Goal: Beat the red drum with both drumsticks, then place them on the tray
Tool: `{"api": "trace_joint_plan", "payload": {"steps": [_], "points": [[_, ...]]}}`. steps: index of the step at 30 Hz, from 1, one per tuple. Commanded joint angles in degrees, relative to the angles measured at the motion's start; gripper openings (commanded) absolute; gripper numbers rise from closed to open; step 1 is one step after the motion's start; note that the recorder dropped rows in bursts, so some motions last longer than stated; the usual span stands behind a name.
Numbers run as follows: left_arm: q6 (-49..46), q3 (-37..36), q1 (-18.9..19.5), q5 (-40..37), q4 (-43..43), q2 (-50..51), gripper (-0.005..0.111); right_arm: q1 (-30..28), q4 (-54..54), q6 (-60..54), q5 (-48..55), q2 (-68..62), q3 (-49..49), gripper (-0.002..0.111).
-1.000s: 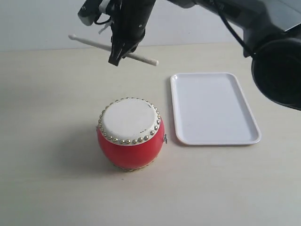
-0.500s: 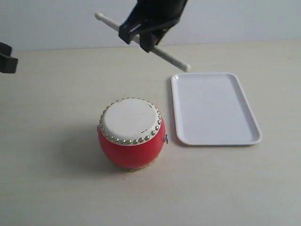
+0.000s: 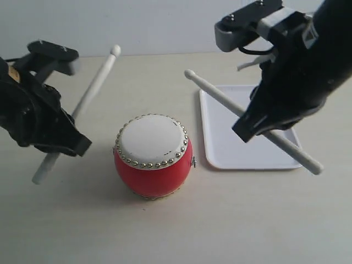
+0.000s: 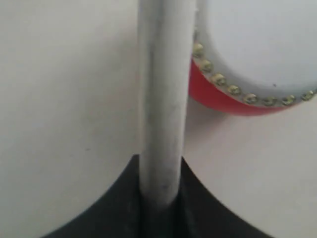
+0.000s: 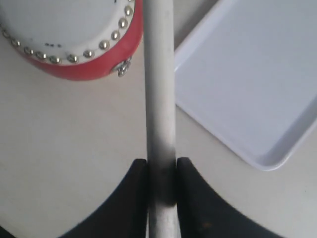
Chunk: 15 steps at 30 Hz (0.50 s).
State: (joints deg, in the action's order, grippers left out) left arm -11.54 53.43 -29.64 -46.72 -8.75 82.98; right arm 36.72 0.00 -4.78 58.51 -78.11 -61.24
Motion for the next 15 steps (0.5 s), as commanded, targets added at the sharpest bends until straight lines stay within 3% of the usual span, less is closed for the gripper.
{"api": "trace_joint_plan", "payload": {"steps": [1, 10, 15], "points": [[3.60, 0.52, -5.67, -4.07, -0.74, -0.62, 0.000, -0.07, 0.78, 0.38, -1.24, 6.08, 4.01, 0.000], [20.18, 0.52, -14.52, -23.24, 12.17, -5.41, 0.000, -0.07, 5.92, -2.66, 9.77, 9.75, 4.97, 0.000], [21.14, 0.52, -18.51, -23.24, 13.15, -5.61, 0.000, -0.07, 6.47, -4.57, 8.66, 8.16, 7.19, 0.000]]}}
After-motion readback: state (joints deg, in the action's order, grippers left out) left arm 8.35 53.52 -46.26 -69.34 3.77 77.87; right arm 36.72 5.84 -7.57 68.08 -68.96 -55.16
